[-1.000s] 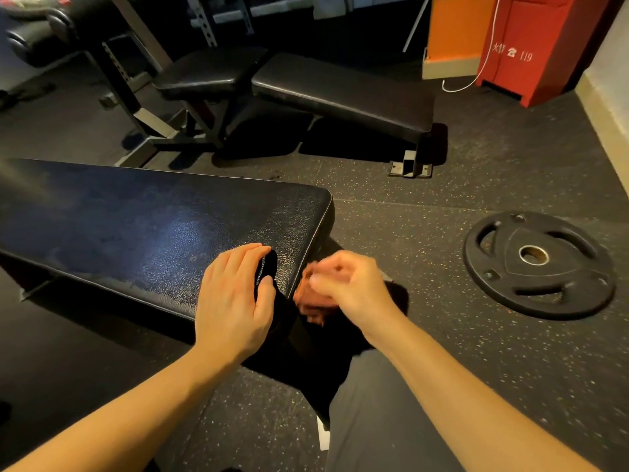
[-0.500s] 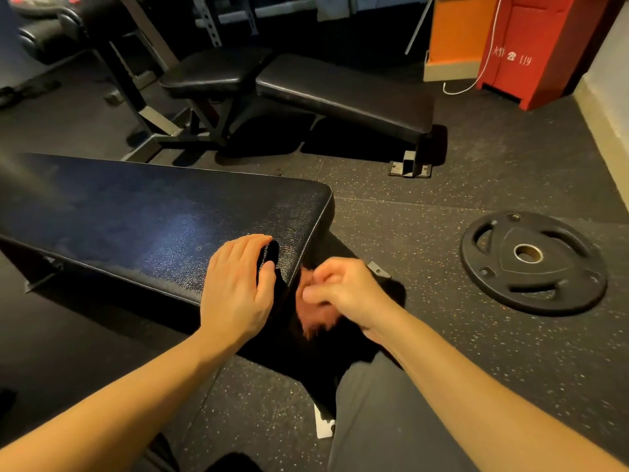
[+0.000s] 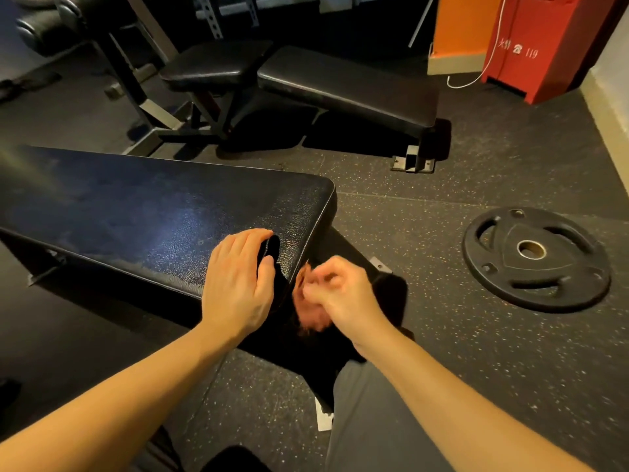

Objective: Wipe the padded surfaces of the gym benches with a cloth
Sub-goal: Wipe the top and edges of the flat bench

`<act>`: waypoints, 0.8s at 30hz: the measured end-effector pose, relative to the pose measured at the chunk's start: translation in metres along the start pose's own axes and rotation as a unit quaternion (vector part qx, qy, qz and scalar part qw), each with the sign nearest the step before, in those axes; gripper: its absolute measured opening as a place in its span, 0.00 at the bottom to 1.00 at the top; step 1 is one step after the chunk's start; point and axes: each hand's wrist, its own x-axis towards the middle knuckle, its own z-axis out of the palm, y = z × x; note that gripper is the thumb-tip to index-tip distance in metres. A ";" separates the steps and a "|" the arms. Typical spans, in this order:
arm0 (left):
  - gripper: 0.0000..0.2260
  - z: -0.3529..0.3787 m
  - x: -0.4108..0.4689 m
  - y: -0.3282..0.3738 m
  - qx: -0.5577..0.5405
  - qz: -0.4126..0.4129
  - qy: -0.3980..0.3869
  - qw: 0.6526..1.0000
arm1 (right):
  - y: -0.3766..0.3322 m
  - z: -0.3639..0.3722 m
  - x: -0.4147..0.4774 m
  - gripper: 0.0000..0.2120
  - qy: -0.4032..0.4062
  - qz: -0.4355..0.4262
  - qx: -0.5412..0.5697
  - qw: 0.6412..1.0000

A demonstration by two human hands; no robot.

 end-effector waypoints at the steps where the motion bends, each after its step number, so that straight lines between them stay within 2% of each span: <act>1: 0.17 0.000 0.000 -0.001 0.003 0.001 -0.001 1.000 | 0.000 -0.005 -0.008 0.07 -0.077 0.012 -0.051 0.996; 2: 0.17 0.000 0.000 -0.002 0.006 0.001 -0.005 1.000 | -0.003 -0.010 -0.012 0.06 -0.131 0.025 -0.097 0.986; 3: 0.17 0.000 0.000 -0.002 0.007 -0.001 -0.007 1.000 | -0.006 -0.014 -0.010 0.06 -0.131 0.031 -0.117 0.984; 5: 0.17 0.000 -0.001 -0.002 0.003 -0.004 -0.005 1.000 | -0.016 -0.024 0.010 0.07 -0.005 0.023 -0.092 0.995; 7: 0.17 -0.001 -0.002 0.001 -0.001 -0.006 -0.002 1.000 | -0.023 -0.033 0.037 0.08 0.137 0.034 -0.043 0.989; 9: 0.17 -0.001 -0.001 0.001 -0.004 -0.007 -0.001 1.000 | -0.023 -0.028 0.052 0.08 0.176 0.046 -0.009 0.983; 12: 0.17 -0.001 -0.001 0.001 -0.009 -0.014 0.005 1.000 | -0.011 0.002 0.041 0.09 0.145 0.076 0.026 0.986; 14: 0.15 0.000 -0.001 0.000 -0.012 -0.010 0.015 1.000 | -0.001 0.011 0.018 0.10 0.095 0.069 0.022 0.993; 16: 0.15 0.000 -0.001 0.001 -0.018 -0.005 0.020 1.000 | 0.000 0.008 -0.009 0.09 -0.005 0.049 0.009 0.999; 18: 0.15 -0.002 -0.001 0.001 -0.023 -0.009 0.016 1.000 | -0.005 0.003 -0.029 0.08 -0.125 0.049 -0.065 0.989; 19: 0.16 -0.002 -0.001 0.000 -0.029 -0.010 0.011 0.999 | -0.007 0.000 -0.032 0.08 -0.149 0.057 -0.101 0.982; 20: 0.16 -0.003 0.000 -0.001 -0.039 -0.011 0.007 0.999 | -0.011 -0.004 -0.031 0.08 -0.138 0.058 -0.113 0.982; 23: 0.15 -0.004 0.000 -0.005 -0.071 -0.019 0.010 0.997 | -0.023 -0.018 -0.010 0.08 0.057 0.081 -0.056 0.993; 24: 0.15 -0.005 0.000 -0.006 -0.082 -0.025 0.016 0.996 | -0.024 -0.015 -0.003 0.07 0.096 0.086 -0.033 0.991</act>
